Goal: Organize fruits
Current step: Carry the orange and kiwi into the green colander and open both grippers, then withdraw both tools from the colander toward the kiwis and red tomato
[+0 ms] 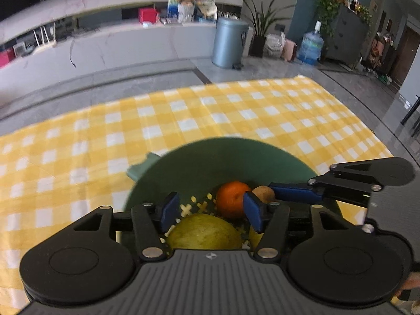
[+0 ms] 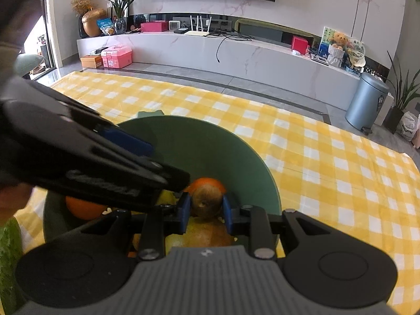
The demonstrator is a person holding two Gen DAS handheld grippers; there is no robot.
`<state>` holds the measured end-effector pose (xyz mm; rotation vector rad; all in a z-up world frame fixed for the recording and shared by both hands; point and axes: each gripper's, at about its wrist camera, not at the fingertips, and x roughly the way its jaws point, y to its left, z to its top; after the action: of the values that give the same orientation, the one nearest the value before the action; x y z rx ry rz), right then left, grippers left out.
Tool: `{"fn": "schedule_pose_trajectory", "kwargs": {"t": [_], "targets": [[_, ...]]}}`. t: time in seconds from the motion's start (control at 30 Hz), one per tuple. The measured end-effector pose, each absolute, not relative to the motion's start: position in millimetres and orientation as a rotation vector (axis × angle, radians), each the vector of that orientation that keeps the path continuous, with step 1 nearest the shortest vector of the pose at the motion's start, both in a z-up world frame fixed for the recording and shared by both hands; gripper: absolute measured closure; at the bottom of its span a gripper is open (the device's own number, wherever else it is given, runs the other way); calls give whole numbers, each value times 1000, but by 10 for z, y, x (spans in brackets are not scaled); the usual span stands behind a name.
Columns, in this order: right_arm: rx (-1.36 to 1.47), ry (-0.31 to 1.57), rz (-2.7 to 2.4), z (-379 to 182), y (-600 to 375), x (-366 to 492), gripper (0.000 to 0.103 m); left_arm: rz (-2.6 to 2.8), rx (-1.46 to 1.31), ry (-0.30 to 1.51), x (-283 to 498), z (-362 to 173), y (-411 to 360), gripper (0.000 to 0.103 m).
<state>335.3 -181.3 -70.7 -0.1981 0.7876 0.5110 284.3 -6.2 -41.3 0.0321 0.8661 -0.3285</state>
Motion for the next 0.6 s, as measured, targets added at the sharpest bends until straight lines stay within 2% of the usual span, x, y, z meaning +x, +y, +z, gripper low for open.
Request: {"fn": "schedule_pose_trajectory", "kwargs": {"t": [0.3,0.6], "targets": [[-211,870,512,-776,-1672,3486,80,-276,34,840,2667,-171,65,37],[-204,867,499,-746,-1672,3439,79,-284,33,853,2442,-120,133,37]]}}
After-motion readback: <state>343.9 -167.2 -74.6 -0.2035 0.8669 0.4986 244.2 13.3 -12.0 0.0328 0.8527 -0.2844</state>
